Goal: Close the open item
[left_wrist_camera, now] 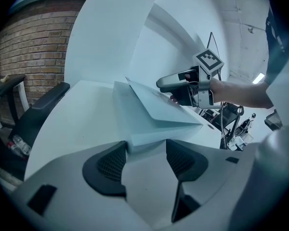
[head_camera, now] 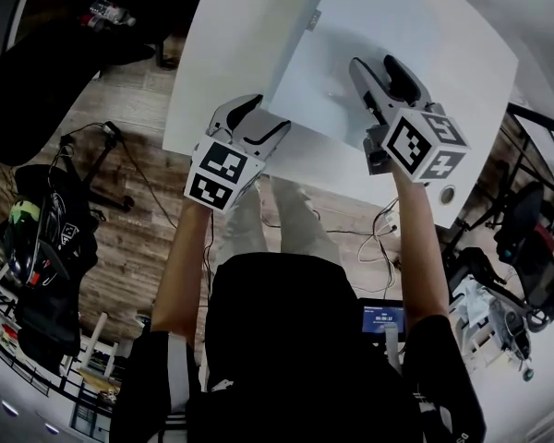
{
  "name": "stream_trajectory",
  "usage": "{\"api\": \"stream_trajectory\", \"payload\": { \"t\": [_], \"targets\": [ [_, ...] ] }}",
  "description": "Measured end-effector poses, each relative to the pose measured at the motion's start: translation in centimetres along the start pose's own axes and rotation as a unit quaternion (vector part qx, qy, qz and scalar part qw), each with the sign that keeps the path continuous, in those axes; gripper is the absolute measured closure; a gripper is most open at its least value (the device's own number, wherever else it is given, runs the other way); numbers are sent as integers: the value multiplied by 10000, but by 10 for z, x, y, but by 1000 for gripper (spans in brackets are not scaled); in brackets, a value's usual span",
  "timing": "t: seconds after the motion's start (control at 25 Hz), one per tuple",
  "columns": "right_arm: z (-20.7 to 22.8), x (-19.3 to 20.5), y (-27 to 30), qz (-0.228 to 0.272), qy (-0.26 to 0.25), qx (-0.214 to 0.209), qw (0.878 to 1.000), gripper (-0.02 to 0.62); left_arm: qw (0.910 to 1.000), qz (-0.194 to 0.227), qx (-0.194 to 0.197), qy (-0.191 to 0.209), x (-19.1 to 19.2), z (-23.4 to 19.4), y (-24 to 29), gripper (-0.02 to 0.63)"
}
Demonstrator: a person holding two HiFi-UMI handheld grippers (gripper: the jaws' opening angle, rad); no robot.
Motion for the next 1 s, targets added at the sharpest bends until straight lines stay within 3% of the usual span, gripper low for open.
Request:
{"api": "stream_trajectory", "payload": {
  "t": [0.36,1.0],
  "targets": [
    [16,-6,7,14,-86,206,9997,313,9999,-87,58,18,0,1,1,347],
    [10,2,24,-596,-324,-5,9977,313,9999,-113,18,76,-2,3,3,347]
  ]
}}
Point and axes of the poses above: the fingertips, and each gripper's own axes: y forward along the fingers, z to its right, x out of its underside, the point moved 5 cm from there along -y, backward along the fingers, and after that the axes turned 1 degree about z, right-handed, at the moved point
